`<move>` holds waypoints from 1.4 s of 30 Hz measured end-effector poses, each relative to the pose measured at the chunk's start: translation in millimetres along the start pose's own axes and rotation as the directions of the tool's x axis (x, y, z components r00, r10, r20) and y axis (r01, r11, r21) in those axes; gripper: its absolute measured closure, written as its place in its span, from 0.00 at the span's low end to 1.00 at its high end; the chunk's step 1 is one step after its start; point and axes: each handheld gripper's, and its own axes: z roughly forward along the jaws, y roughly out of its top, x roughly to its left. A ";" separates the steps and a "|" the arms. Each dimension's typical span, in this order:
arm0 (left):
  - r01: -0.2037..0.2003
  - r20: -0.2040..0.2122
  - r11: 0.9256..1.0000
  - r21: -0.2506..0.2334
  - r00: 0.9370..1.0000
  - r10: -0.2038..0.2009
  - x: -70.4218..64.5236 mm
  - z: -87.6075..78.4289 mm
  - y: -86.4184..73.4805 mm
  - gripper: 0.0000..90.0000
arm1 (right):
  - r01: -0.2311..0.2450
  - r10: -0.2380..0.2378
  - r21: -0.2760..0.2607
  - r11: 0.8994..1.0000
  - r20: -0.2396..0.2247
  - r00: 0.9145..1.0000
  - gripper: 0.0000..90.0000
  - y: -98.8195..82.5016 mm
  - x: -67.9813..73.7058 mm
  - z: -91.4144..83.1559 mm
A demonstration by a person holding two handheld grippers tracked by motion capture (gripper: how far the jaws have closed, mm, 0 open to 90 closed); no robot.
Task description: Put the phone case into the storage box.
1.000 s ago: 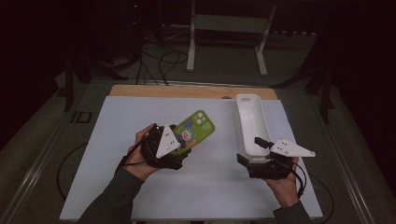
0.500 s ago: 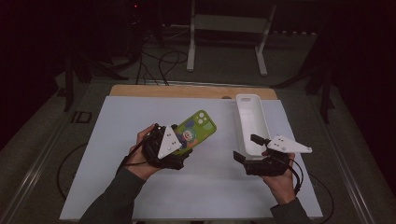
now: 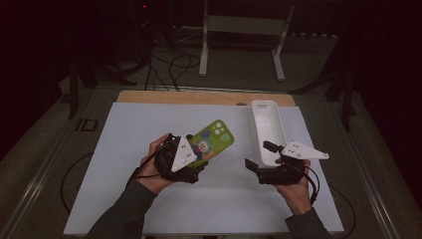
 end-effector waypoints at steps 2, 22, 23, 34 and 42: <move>-0.003 0.003 1.000 0.000 1.000 0.003 -0.6 0.3 0.6 0.18 | -0.007 0.007 0.000 1.000 -0.006 1.000 0.10 0.6 0.2 1.9; -0.032 0.026 0.999 -0.008 0.999 0.032 -11.5 3.4 5.0 0.18 | -0.010 0.010 -0.003 1.000 -0.043 0.999 0.10 7.0 7.8 12.8; -0.035 0.027 0.999 -0.008 0.999 0.036 -12.0 3.7 5.2 0.18 | -0.009 0.009 -0.004 1.000 -0.045 0.999 0.10 7.2 8.0 13.4; -0.051 0.046 0.999 -0.008 0.998 0.052 -17.5 7.7 7.8 0.18 | -0.022 0.022 -0.010 1.000 -0.057 0.998 0.12 9.1 9.7 16.4; -0.063 0.060 0.998 -0.009 0.996 0.063 -22.2 11.8 9.8 0.18 | -0.037 0.036 -0.012 0.999 -0.066 0.997 0.13 10.2 10.8 18.7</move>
